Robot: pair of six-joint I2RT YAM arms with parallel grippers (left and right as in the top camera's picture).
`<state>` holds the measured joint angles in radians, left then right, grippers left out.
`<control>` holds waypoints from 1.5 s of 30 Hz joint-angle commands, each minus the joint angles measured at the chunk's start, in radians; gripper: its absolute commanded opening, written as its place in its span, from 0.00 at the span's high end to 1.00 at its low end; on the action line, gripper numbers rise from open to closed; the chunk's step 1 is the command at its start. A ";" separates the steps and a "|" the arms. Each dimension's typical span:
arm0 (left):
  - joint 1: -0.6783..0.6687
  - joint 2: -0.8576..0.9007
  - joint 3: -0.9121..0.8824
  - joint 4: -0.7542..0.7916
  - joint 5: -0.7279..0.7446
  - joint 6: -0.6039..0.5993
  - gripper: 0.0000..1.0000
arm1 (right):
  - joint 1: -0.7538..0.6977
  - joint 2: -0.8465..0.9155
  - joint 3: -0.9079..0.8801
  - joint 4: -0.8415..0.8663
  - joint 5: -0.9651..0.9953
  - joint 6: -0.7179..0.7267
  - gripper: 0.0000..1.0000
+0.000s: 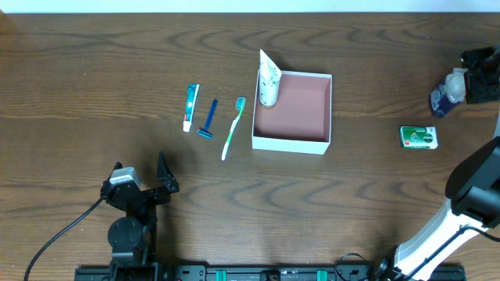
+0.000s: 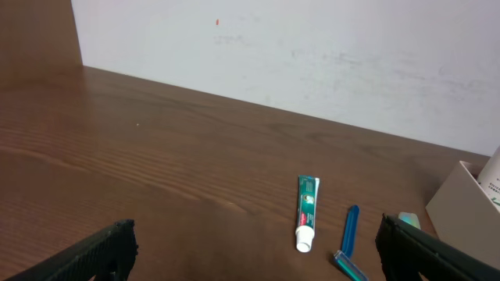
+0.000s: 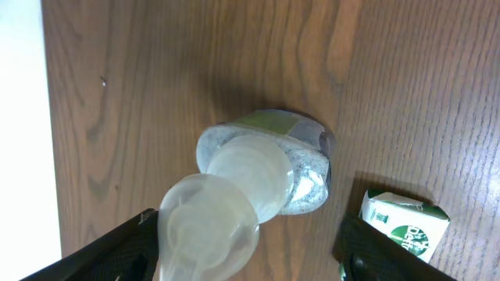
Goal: Pack container
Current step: 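Grasp the clear pump soap bottle with the right gripper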
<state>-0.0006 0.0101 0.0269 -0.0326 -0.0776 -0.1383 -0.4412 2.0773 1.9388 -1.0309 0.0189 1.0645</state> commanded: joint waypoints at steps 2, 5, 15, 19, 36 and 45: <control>0.005 -0.006 -0.023 -0.034 -0.008 -0.006 0.02 | -0.006 0.029 -0.005 -0.004 0.034 0.005 0.33; 0.005 -0.006 -0.023 -0.034 -0.008 -0.006 0.02 | -0.008 0.031 -0.005 0.002 0.054 0.006 0.35; 0.005 -0.006 -0.023 -0.034 -0.008 -0.006 0.02 | -0.014 0.031 -0.005 0.006 0.056 0.016 0.48; 0.005 -0.006 -0.023 -0.034 -0.008 -0.006 0.02 | -0.014 0.031 -0.005 0.008 0.056 0.020 0.51; 0.005 -0.006 -0.023 -0.034 -0.008 -0.006 0.02 | -0.014 0.031 -0.005 0.003 0.061 0.019 0.71; 0.005 -0.006 -0.023 -0.034 -0.008 -0.006 0.02 | -0.014 0.029 -0.002 0.001 0.074 0.005 0.70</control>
<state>-0.0006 0.0101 0.0269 -0.0326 -0.0776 -0.1383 -0.4465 2.0880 1.9388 -1.0248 0.0574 1.0836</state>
